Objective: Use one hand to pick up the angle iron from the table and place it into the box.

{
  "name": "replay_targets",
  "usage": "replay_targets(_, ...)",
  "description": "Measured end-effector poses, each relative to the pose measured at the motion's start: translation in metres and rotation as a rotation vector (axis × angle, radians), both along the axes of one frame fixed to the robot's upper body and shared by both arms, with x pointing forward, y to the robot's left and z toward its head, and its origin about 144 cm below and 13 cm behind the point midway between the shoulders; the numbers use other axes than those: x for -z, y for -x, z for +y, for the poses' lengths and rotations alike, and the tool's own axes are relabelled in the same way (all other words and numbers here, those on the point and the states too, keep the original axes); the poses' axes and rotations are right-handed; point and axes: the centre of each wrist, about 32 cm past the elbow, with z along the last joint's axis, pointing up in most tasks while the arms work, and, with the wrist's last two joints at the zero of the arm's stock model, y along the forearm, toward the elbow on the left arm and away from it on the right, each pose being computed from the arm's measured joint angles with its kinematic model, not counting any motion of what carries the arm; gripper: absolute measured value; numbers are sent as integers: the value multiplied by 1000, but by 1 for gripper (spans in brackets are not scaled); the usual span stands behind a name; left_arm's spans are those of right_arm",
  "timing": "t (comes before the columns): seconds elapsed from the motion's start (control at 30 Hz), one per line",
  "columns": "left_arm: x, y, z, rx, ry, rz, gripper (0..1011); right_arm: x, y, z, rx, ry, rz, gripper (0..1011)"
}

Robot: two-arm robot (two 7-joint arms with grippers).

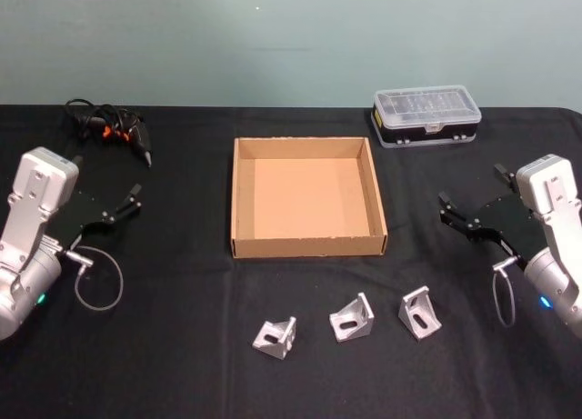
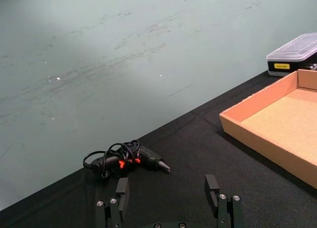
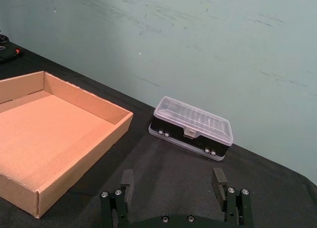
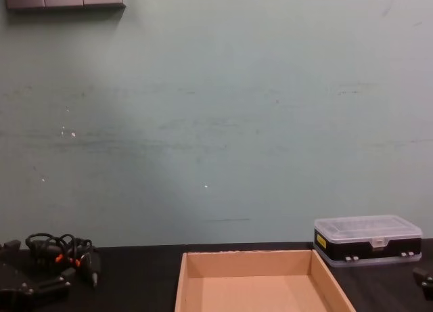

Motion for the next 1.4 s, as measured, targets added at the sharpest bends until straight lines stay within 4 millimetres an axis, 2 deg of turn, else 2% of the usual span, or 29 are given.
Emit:
replay_targets(0.23, 0, 0, 0, 0, 0, 0, 1000, -1, -1, -1, 0, 1, -1, 1000)
replay_targets(0.4, 0, 0, 0, 0, 0, 0, 1000, -13, -5, -11, -2, 11, -12, 1000)
replay_targets(0.57, 0, 0, 0, 0, 0, 0, 1000, -28, -1, -18, -10, 1, -18, 1000)
replay_targets(0.77, 0, 0, 0, 0, 0, 0, 1000, -54, 13, -26, -36, -17, -9, 1000)
replay_targets(1.13, 0, 0, 0, 0, 0, 0, 1000, -102, 56, -31, -113, -24, 43, 1000)
replay_targets(1.4, 0, 0, 0, 0, 0, 0, 1000, -118, 81, -29, -160, -103, 178, 1000)
